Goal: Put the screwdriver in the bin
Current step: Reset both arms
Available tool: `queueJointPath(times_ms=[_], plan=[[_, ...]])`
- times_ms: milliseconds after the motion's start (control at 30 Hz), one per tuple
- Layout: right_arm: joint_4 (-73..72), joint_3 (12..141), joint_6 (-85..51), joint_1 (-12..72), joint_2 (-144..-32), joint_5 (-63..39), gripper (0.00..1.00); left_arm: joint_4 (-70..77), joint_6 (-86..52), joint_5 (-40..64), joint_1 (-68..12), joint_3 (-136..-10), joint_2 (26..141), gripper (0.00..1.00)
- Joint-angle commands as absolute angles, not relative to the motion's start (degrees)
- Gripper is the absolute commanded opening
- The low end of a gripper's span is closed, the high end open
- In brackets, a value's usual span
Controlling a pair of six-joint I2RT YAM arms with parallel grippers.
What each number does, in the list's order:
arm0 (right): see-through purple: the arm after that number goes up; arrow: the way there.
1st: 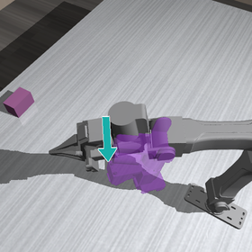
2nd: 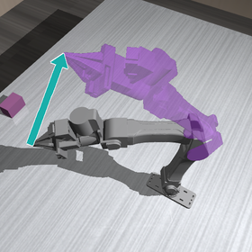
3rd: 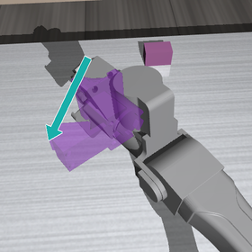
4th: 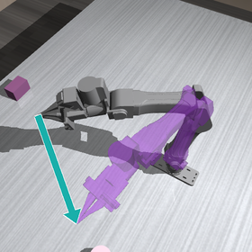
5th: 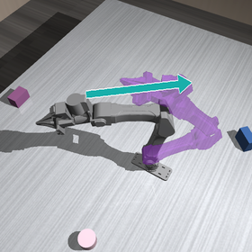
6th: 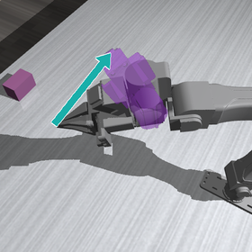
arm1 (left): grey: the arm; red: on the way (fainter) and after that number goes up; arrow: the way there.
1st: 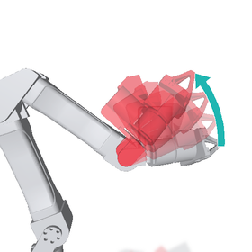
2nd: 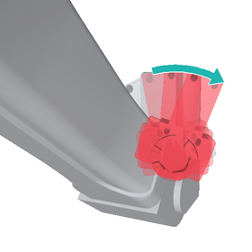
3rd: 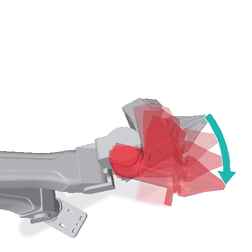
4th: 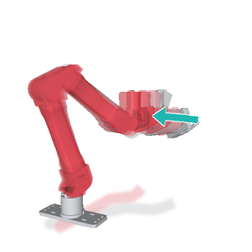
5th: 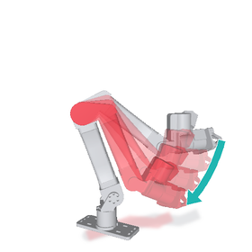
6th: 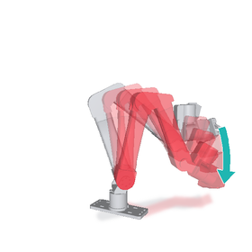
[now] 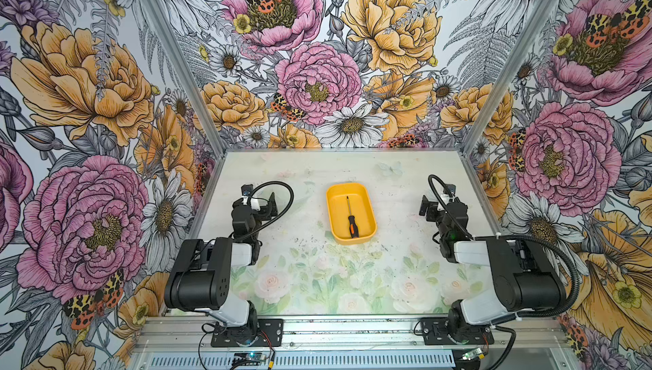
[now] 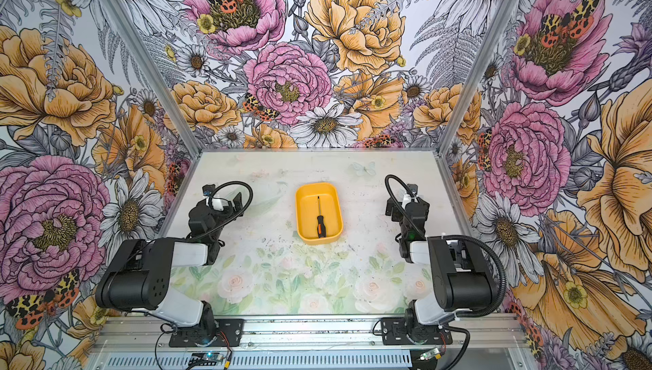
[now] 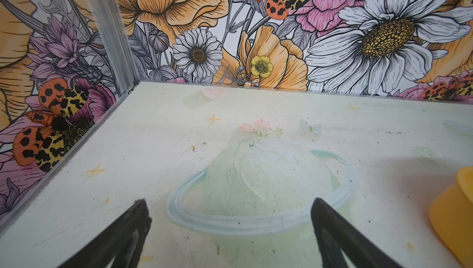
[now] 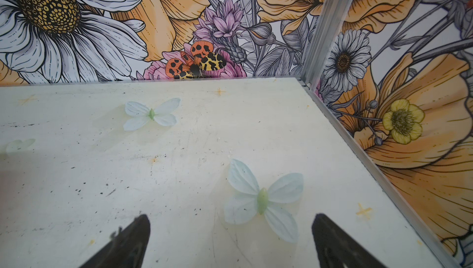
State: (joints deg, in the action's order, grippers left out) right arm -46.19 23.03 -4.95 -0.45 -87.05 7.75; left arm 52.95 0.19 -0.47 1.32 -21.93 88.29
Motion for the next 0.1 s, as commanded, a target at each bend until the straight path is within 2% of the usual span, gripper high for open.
queueJointPath(times_ms=[0,67], plan=[[-48.41,22.94,-4.9,-0.49,-87.74,8.17,0.99,53.94,0.0,-1.05,1.89,-21.64,88.86,0.99],[-48.43,22.85,-4.88,-0.53,-87.71,8.29,1.0,53.96,-0.04,-1.05,1.91,-21.62,88.9,0.99]])
